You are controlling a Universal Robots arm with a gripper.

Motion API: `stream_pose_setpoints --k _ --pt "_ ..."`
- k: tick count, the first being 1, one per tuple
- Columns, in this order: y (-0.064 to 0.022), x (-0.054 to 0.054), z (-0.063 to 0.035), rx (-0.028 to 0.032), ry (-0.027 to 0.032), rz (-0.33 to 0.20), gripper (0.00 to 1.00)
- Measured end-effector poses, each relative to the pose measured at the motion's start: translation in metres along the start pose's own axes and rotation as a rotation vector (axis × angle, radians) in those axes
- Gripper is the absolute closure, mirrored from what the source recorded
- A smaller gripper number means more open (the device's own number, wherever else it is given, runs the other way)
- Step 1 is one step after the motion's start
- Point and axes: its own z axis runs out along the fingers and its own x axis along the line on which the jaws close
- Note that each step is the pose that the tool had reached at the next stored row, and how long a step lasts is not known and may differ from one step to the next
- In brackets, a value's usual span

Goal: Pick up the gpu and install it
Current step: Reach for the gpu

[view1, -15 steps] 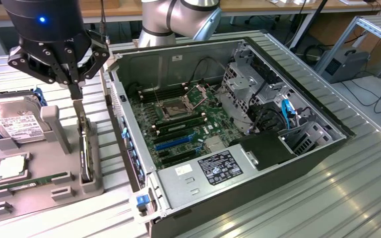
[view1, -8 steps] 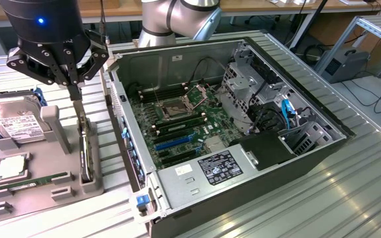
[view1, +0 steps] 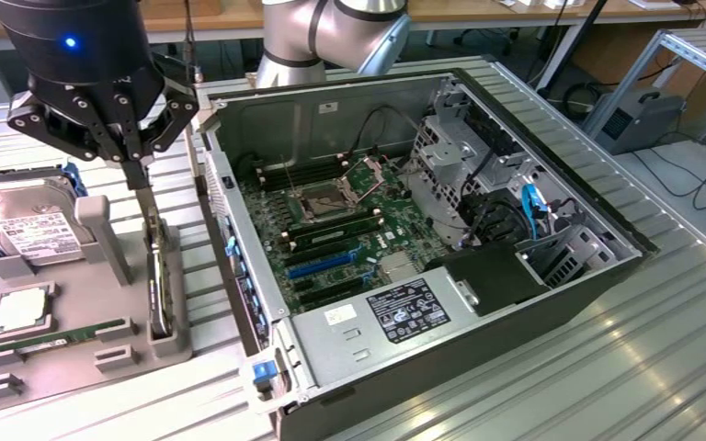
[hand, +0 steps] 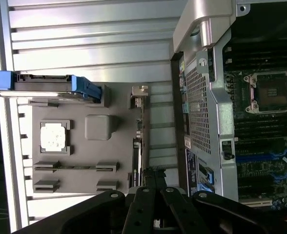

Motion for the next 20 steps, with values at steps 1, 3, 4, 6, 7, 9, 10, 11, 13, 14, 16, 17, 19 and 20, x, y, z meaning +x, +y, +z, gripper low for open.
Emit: stream_pose_setpoints --k 1,3,4,6,7,9,10,11,13,14,16,17,19,20 --pt "-0.0006 0.0007 0.0000 0.0001 0.0001 0.000 0.89" --pt "-0.0017 0.0022 0.0002 0.0000 0.0000 0.000 0.89" --pt "-0.0018 0.0027 0.0003 0.0000 0.0000 0.000 0.89" --pt "-0.0026 0.0040 0.0005 0.0000 0.0000 0.000 0.89" --pt "-0.0029 0.0044 0.0005 0.0001 0.0000 0.000 0.89" --pt "-0.0036 0.0051 0.0007 0.0000 0.0000 0.000 0.89" --pt "-0.0040 0.0055 0.0008 0.0000 0.0000 0.000 0.89" --pt "-0.0045 0.0058 0.0009 0.0000 0.0000 0.000 0.89" --pt "-0.0056 0.0064 0.0010 0.0000 0.0000 0.000 0.89" --pt "-0.0063 0.0067 0.0011 0.0000 0.0000 0.000 0.89" --pt "-0.0076 0.0071 0.0012 0.0000 0.0000 0.000 0.89" --pt "-0.0082 0.0073 0.0013 0.0000 0.0000 0.000 0.89" --pt "-0.0097 0.0076 0.0015 0.0000 0.0000 0.000 0.89" --pt "-0.0104 0.0077 0.0015 0.0000 0.0000 0.000 0.89"
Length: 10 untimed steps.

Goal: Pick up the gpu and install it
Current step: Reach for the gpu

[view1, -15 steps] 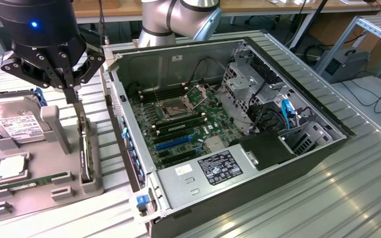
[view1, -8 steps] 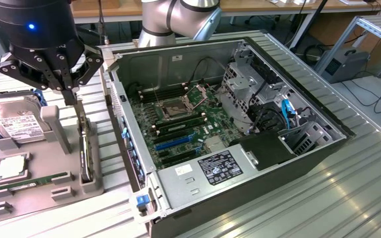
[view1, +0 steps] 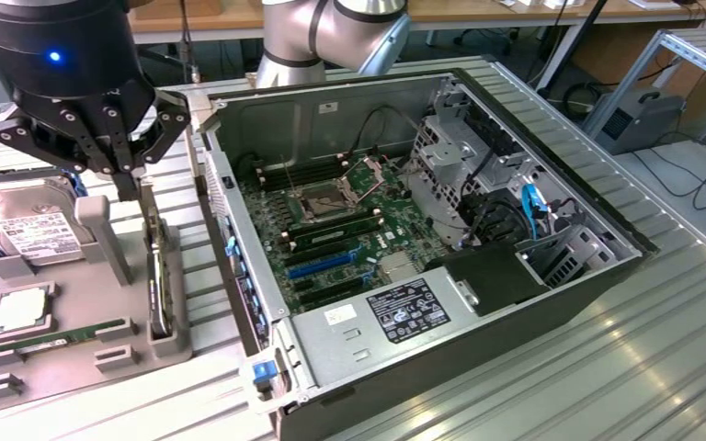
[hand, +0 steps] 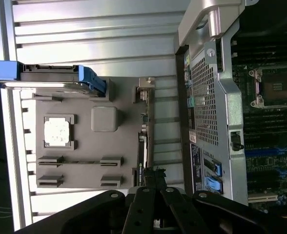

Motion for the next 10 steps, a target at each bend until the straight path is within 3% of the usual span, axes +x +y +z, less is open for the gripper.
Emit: stream_pose_setpoints --k 10 --pt "-0.0066 0.0000 0.0013 0.0008 0.0000 0.000 0.89"
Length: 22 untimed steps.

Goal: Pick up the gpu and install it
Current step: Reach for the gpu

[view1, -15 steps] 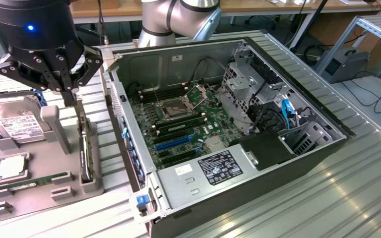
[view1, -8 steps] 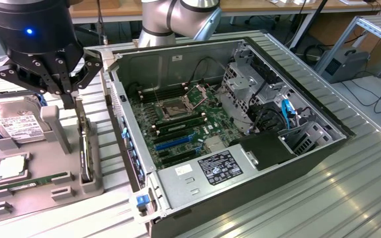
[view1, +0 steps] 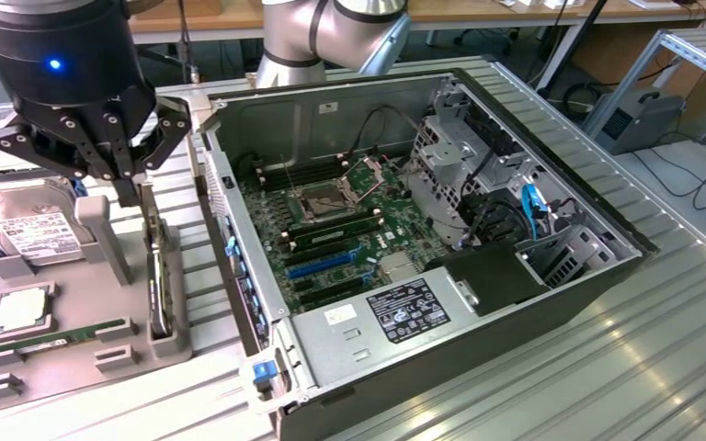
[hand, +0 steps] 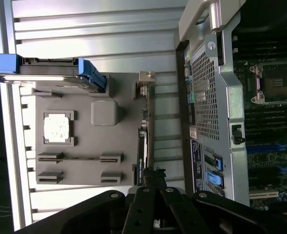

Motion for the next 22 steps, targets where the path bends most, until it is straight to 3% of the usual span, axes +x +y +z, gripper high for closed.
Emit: stream_pose_setpoints --k 22 --pt "-0.0069 -0.0004 0.0046 0.0023 -0.0002 0.000 0.89"
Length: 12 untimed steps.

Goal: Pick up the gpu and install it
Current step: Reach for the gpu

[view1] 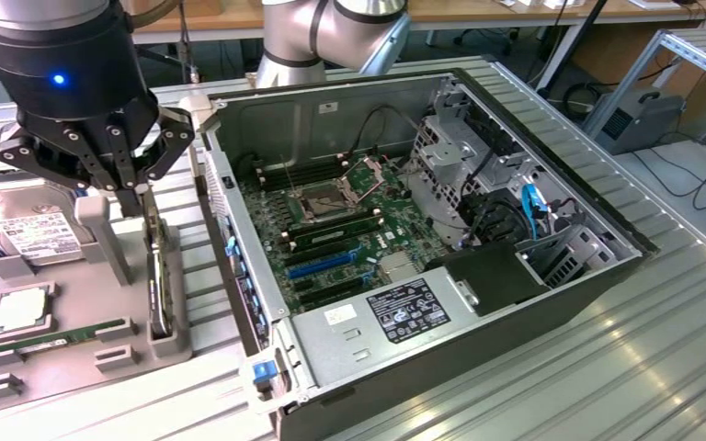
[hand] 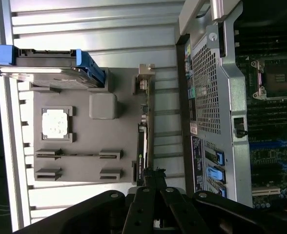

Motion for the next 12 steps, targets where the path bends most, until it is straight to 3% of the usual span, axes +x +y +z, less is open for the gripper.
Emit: stream_pose_setpoints --k 12 --pt "-0.0065 -0.0004 0.0026 0.0013 0.0000 0.000 0.89"
